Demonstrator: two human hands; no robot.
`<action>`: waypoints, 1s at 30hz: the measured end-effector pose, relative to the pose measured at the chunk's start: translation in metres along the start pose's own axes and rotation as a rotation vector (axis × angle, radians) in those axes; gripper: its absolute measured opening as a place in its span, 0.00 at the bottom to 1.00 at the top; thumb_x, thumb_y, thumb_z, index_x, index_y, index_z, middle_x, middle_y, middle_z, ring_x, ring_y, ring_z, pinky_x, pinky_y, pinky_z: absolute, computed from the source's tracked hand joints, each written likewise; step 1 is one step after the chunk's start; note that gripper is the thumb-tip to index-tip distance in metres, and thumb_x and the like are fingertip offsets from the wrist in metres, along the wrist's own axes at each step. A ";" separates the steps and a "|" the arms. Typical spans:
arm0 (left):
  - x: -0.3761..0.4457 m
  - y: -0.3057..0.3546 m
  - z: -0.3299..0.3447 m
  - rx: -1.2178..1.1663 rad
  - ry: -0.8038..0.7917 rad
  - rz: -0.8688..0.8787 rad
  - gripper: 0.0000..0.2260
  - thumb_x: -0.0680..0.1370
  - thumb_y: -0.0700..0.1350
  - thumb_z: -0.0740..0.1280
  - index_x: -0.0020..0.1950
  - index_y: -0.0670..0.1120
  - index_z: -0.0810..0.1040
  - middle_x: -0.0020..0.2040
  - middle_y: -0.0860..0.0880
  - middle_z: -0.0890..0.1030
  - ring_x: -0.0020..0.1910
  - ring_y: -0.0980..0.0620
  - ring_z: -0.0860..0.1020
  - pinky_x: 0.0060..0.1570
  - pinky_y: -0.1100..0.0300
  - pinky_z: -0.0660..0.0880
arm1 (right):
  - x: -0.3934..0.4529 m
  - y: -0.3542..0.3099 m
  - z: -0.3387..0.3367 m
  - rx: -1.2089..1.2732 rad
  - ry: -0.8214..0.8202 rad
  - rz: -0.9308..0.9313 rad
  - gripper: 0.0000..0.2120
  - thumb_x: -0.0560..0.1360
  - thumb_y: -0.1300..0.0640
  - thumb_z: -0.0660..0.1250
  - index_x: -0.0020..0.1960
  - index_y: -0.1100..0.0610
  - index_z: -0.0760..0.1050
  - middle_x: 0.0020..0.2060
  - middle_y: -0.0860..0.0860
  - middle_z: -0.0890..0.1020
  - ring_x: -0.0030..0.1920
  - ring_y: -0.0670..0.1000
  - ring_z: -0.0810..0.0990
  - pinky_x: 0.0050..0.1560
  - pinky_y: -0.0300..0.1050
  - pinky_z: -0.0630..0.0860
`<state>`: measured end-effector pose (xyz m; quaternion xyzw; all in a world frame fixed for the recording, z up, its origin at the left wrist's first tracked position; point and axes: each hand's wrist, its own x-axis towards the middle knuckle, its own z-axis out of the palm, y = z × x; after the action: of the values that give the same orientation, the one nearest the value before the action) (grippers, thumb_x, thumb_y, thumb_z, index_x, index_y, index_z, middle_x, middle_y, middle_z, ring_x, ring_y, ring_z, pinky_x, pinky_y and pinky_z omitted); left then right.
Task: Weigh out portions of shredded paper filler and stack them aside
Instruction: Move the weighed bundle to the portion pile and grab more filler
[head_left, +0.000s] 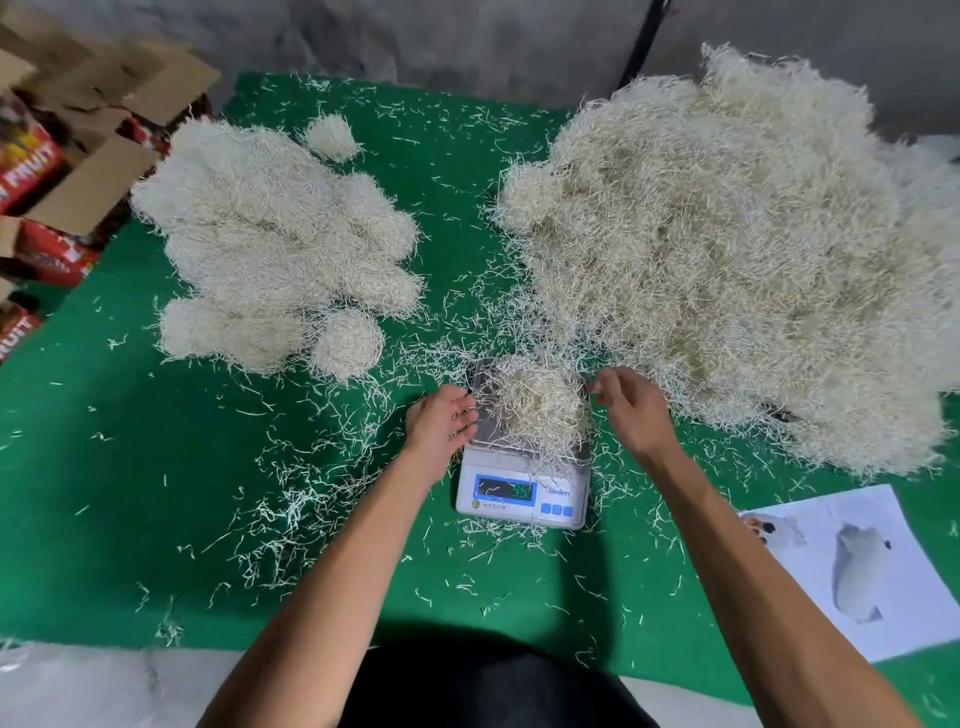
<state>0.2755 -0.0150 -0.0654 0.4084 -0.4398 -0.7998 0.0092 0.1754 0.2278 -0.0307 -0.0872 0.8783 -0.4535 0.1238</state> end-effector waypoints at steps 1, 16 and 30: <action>0.000 0.000 0.001 -0.006 -0.009 -0.007 0.07 0.81 0.45 0.66 0.56 0.43 0.80 0.53 0.44 0.85 0.47 0.47 0.83 0.41 0.56 0.81 | 0.001 0.000 0.000 0.005 -0.001 0.001 0.16 0.86 0.45 0.55 0.59 0.52 0.78 0.54 0.51 0.84 0.55 0.54 0.84 0.59 0.55 0.81; 0.013 0.006 0.028 0.190 -0.133 0.057 0.22 0.79 0.60 0.67 0.58 0.41 0.79 0.33 0.52 0.76 0.27 0.56 0.71 0.26 0.64 0.68 | 0.052 0.011 0.012 -0.005 -0.009 0.150 0.14 0.85 0.54 0.63 0.68 0.57 0.74 0.55 0.48 0.82 0.37 0.54 0.82 0.39 0.55 0.84; 0.117 0.075 0.083 0.569 -0.016 0.209 0.11 0.82 0.52 0.65 0.52 0.45 0.81 0.41 0.48 0.79 0.31 0.56 0.73 0.33 0.61 0.72 | 0.215 0.007 0.035 -0.355 -0.172 0.022 0.20 0.79 0.46 0.70 0.67 0.53 0.79 0.61 0.51 0.83 0.44 0.49 0.85 0.50 0.49 0.84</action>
<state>0.1171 -0.0470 -0.0640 0.3409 -0.6860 -0.6423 -0.0268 -0.0197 0.1476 -0.0860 -0.1365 0.9315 -0.2811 0.1862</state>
